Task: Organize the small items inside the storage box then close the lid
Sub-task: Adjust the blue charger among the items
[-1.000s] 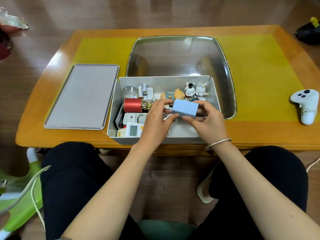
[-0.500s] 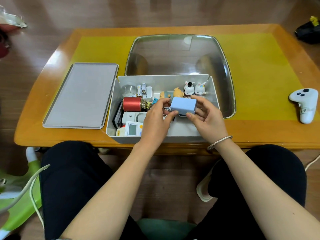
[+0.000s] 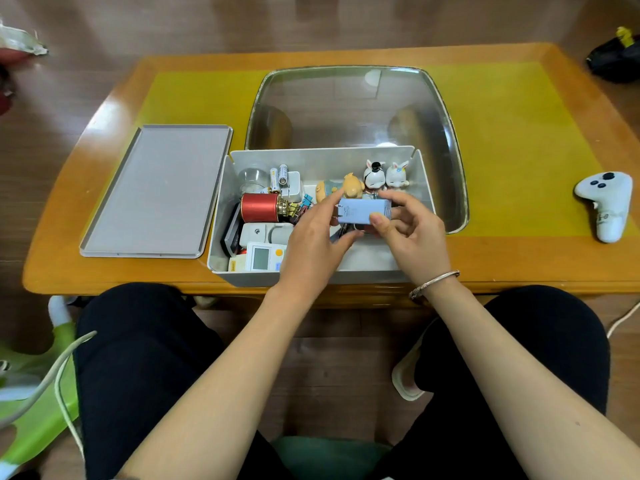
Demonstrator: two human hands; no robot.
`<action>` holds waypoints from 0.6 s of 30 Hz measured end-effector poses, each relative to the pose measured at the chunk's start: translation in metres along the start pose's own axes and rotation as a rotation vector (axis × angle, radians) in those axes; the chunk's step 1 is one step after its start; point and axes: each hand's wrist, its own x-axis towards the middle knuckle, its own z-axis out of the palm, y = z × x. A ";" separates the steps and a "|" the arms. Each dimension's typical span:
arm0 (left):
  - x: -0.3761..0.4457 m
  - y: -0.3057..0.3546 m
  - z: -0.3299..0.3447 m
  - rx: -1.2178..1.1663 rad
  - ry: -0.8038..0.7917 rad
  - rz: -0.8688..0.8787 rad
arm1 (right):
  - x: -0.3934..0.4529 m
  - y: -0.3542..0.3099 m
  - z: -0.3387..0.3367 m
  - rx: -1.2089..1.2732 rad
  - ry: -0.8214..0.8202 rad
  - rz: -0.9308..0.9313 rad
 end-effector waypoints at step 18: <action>0.013 -0.004 -0.011 -0.413 -0.317 -0.346 | 0.003 0.009 0.008 -0.272 -0.165 -0.197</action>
